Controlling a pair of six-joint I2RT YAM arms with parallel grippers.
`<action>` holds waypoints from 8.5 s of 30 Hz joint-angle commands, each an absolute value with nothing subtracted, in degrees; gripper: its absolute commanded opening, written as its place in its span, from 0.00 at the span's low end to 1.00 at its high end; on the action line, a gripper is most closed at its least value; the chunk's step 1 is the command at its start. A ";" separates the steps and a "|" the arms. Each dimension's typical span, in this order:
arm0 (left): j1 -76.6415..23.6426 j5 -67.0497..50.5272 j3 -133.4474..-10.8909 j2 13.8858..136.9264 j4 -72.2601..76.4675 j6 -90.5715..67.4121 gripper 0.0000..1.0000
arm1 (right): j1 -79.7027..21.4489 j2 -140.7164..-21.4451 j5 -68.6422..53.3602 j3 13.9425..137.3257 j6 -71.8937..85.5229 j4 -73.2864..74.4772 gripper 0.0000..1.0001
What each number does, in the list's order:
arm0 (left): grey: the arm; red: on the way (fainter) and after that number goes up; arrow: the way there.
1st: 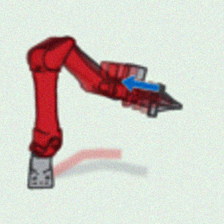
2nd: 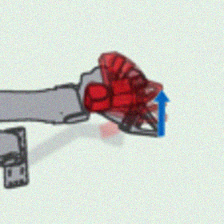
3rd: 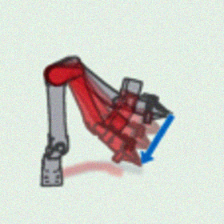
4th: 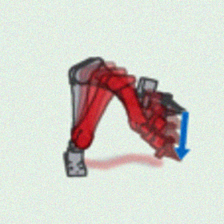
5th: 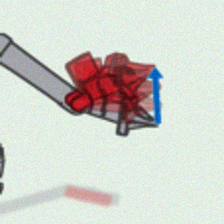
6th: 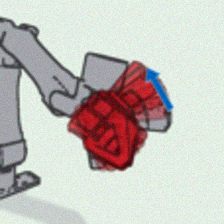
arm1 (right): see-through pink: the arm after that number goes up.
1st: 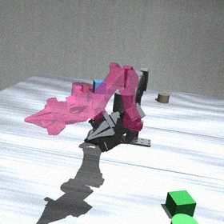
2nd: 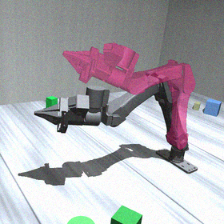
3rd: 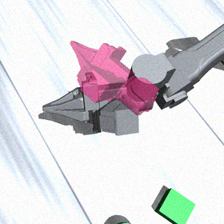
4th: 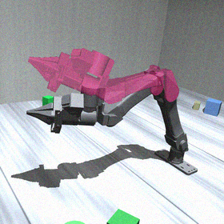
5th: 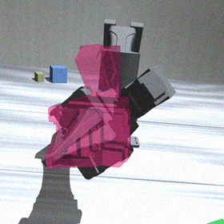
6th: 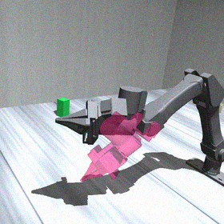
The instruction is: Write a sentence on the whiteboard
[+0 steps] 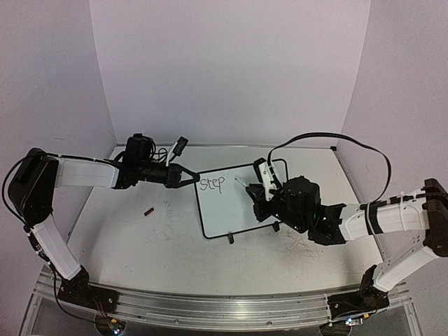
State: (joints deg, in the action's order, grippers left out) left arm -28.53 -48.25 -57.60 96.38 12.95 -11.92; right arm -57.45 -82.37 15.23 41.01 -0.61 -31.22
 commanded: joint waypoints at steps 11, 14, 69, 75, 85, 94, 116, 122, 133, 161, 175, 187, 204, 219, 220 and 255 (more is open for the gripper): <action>-28.51 -45.08 -57.86 93.04 12.84 -10.12 0.00 | -57.38 -84.57 15.45 41.75 -1.38 -35.45 0.00; -28.50 -45.07 -57.98 92.95 12.75 -10.08 0.00 | -57.34 -84.80 16.10 42.26 -0.57 -35.44 0.00; -29.00 -44.95 -58.06 93.29 12.40 -9.67 0.00 | -57.37 -87.04 16.44 44.47 2.36 -34.74 0.00; -29.00 -44.93 -58.05 93.23 12.35 -9.67 0.00 | -57.38 -88.88 15.86 45.81 2.57 -34.64 0.00; -29.02 -45.13 -58.00 93.12 12.24 -9.59 0.00 | -57.36 -91.17 18.14 47.70 2.55 -34.55 0.00; -29.00 -45.10 -57.95 92.92 12.22 -9.58 0.00 | -57.39 -91.98 19.68 48.65 2.46 -34.57 0.00; -29.00 -45.10 -57.87 92.68 12.12 -9.49 0.00 | -57.39 -91.46 20.24 47.12 4.29 -31.37 0.00; -29.01 -45.12 -57.87 92.71 12.05 -9.43 0.00 | -57.47 -90.88 19.59 46.15 5.00 -30.89 0.00; -29.00 -45.04 -57.89 92.63 11.98 -9.32 0.00 | -57.62 -89.97 18.95 44.88 5.88 -30.12 0.00; -29.00 -45.02 -57.89 92.56 11.73 -9.14 0.00 | -58.40 -90.17 18.54 44.36 6.49 -29.42 0.00; -29.00 -44.74 -57.82 92.40 11.65 -9.05 0.00 | -58.46 -87.58 19.29 45.51 4.24 -32.03 0.00; -29.04 -44.74 -57.91 92.37 11.51 -8.89 0.00 | -57.85 -89.09 21.32 47.69 3.21 -32.38 0.00; -29.00 -45.14 -58.05 92.58 11.30 -8.90 0.00 | -57.22 -91.09 21.04 48.69 3.10 -32.82 0.00; -29.00 -45.01 -58.05 92.38 11.00 -8.73 0.00 | -57.21 -90.19 20.24 46.12 5.77 -30.21 0.00; -29.00 -44.96 -58.03 92.38 10.96 -8.71 0.00 | -57.24 -90.08 20.05 45.88 5.95 -30.05 0.00; -29.09 -44.84 -58.39 92.40 10.05 -8.26 0.00 | -57.27 -90.39 22.16 47.06 5.79 -31.71 0.00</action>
